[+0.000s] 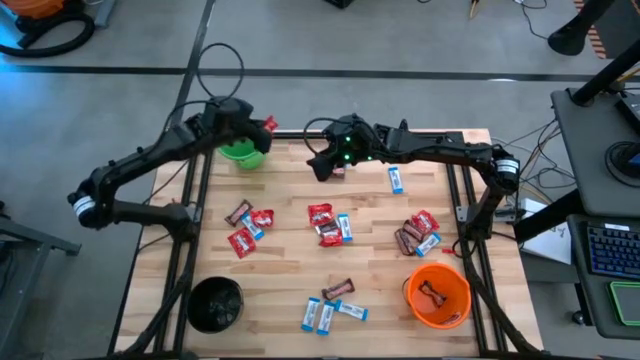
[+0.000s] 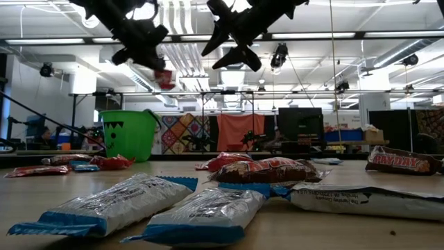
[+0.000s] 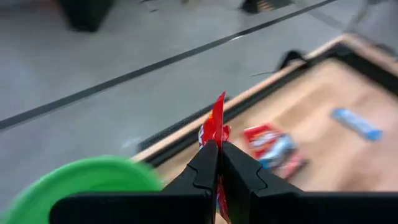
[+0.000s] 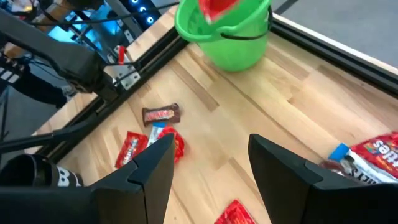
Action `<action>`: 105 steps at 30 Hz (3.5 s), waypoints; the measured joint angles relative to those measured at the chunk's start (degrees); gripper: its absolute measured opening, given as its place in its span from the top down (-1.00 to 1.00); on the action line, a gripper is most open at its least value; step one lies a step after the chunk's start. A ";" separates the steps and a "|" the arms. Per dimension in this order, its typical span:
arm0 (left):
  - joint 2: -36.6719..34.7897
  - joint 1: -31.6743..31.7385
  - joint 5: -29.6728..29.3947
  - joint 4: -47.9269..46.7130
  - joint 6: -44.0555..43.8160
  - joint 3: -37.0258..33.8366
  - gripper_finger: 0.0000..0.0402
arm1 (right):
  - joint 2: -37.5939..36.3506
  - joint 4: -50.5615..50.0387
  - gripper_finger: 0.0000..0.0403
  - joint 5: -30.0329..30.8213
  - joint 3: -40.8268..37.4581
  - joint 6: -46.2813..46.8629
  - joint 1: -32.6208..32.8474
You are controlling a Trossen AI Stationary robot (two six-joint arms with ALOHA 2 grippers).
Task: Sort candy
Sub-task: Put the red candy into the green bucket, then put the white chocolate into the black bucket
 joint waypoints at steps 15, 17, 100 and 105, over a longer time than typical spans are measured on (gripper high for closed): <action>1.61 14.19 -0.16 -9.88 3.42 -0.45 1.00 | 0.00 -0.73 0.04 0.01 0.00 -0.56 0.00; 1.55 14.19 -0.15 -9.65 2.98 -0.50 0.99 | 0.00 -0.73 0.04 0.01 0.00 -0.61 0.00; -7.56 -16.30 -1.69 4.43 -17.62 0.90 0.41 | -8.45 -19.47 0.03 7.97 -34.14 -12.95 -16.88; -7.57 -16.30 -1.66 4.45 -17.62 0.90 0.41 | -6.78 -18.76 0.02 7.99 -35.43 -13.05 -17.51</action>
